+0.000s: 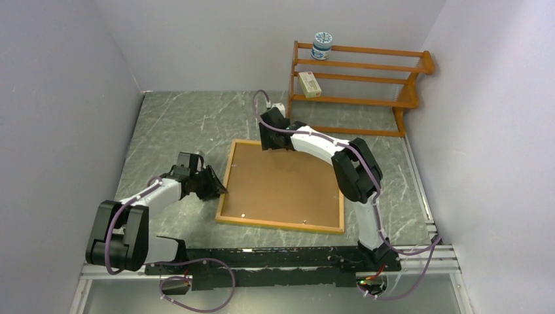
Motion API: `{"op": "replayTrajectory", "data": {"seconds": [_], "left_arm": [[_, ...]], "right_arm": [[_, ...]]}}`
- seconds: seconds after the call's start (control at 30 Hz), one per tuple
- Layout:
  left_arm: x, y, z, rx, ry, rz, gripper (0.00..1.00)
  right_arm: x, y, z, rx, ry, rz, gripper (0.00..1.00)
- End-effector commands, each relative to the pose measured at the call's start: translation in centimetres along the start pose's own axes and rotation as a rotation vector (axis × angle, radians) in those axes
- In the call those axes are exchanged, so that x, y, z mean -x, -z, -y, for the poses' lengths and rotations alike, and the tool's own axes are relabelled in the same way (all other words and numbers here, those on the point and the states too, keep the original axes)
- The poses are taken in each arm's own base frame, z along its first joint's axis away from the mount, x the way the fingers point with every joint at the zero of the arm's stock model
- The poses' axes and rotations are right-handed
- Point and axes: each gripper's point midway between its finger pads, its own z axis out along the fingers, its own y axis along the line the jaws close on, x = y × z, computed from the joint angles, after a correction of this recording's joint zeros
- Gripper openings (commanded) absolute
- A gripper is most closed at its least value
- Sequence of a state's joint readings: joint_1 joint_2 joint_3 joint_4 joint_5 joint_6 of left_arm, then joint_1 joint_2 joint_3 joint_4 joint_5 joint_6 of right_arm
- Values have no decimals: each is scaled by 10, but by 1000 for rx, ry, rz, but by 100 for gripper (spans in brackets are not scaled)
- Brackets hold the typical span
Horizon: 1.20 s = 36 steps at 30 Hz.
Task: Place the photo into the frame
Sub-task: Turn over the photo frame at the center of the board.
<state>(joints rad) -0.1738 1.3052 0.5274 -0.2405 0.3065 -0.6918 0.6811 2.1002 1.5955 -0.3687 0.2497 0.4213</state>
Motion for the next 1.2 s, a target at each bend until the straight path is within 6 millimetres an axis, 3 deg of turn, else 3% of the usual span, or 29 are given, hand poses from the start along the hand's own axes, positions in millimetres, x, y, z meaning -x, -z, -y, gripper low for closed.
{"op": "replayTrajectory", "data": {"seconds": [0.0, 0.07, 0.17, 0.4, 0.47, 0.63, 0.83, 0.97, 1.17], "left_arm": [[-12, 5, -7, 33, 1, -41, 42], [-7, 10, -2, 26, -6, -25, 43], [7, 23, 6, 37, -11, 26, 48], [31, 64, 13, 98, 25, 164, 66], [36, 76, 14, 109, 28, 198, 70], [51, 116, 22, 144, 29, 299, 75], [78, 183, 33, 192, 50, 481, 84], [90, 226, 46, 176, 54, 586, 88], [90, 250, 58, 123, 37, 632, 90]], "right_arm": [[13, 21, 0, -40, 78, 30, 67], [14, 38, -1, -22, 90, 27, 67], [0, 67, 4, 30, 129, -7, 66], [-71, 134, 28, 153, 269, -122, 69], [-93, 152, 24, 199, 321, -143, 71], [-147, 190, -10, 324, 469, -193, 75], [-204, 205, -30, 378, 674, -279, 71], [-225, 204, -31, 350, 803, -303, 69], [-245, 194, -33, 337, 929, -350, 64]]}}
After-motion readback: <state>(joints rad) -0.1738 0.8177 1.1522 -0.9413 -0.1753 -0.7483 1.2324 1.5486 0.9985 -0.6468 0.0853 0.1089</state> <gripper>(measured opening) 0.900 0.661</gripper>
